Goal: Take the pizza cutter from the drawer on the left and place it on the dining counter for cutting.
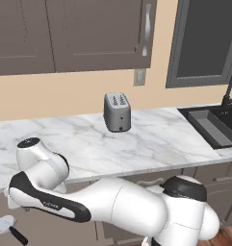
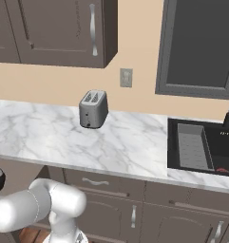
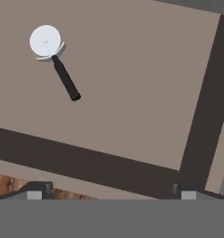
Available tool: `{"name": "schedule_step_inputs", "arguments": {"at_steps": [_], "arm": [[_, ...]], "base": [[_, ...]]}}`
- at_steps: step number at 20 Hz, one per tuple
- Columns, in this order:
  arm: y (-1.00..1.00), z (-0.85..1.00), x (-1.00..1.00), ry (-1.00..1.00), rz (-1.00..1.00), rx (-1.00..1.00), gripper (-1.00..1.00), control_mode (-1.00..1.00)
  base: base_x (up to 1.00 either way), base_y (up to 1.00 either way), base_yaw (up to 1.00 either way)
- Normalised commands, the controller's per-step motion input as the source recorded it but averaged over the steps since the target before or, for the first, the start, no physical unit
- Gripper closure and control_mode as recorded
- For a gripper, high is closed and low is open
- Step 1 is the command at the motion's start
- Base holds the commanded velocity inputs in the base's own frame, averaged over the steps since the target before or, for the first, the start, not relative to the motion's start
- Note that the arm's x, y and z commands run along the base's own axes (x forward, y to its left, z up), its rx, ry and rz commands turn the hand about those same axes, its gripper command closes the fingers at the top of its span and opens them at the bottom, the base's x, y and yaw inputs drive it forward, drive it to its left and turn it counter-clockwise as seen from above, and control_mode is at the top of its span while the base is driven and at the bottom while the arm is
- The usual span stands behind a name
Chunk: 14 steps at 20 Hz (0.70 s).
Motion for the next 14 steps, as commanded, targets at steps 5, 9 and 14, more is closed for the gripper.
{"name": "schedule_step_inputs", "arguments": {"at_steps": [5, 9, 14], "arm": [[0.00, -0.30, 0.07, 0.00, 0.00, 0.00, -1.00, -1.00], [0.04, -0.30, 0.05, 0.00, 0.00, 0.00, -1.00, -1.00], [0.06, -0.28, 0.02, 0.00, 0.00, 0.00, -1.00, -1.00]], "base": [[0.00, 0.00, 0.00], [0.00, 0.00, 0.00], [0.00, 0.00, 0.00]]}}
